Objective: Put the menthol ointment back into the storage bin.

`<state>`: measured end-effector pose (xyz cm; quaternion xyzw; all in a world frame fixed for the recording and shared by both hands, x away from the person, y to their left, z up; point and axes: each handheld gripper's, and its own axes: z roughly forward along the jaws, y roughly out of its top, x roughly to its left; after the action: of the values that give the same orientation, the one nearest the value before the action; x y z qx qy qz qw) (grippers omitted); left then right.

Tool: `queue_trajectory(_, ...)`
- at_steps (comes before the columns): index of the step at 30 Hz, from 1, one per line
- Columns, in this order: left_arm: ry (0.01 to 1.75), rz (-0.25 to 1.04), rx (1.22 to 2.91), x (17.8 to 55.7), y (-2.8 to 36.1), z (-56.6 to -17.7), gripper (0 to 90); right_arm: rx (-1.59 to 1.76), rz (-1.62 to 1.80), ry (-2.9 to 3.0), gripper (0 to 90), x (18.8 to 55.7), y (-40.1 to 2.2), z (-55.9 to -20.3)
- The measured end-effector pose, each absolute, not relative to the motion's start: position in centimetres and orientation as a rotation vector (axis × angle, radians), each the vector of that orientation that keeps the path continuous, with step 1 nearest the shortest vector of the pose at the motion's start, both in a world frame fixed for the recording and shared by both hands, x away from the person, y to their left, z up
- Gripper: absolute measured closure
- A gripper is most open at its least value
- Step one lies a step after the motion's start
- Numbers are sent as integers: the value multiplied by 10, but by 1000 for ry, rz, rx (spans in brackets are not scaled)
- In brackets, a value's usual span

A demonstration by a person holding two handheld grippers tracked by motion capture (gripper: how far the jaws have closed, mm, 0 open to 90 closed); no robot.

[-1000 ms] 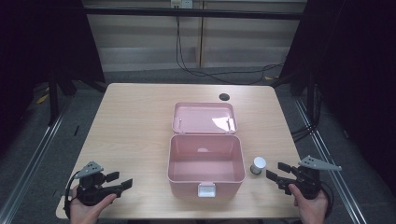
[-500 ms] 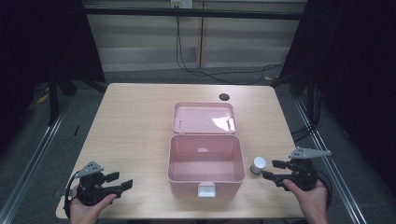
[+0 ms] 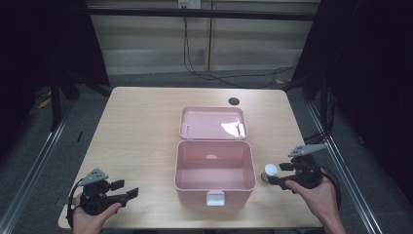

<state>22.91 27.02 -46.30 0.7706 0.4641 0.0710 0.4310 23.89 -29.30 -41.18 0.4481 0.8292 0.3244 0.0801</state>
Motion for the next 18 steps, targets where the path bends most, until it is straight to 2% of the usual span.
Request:
queue_trajectory(2, 1157, 180, 1925, 230, 271, -463, 302, 1334, 965, 2487, 330, 243, -292, -409)
queue_trajectory(5, 1157, 178, 1926, 230, 270, -463, 302, 1337, 939, 2503, 329, 247, -291, -409)
queue_trajectory(8, 1160, 174, 1924, 230, 270, -464, 302, 1326, 915, 2596, 265, 258, -287, -411)
queue_trajectory(11, 1162, 174, 1916, 229, 271, -463, 302, 1341, 851, 2620, 256, 266, -284, -407)
queue_trajectory(18, 1157, 174, 1926, 230, 270, -463, 303, 1363, 702, 2666, 331, 282, -283, -406)
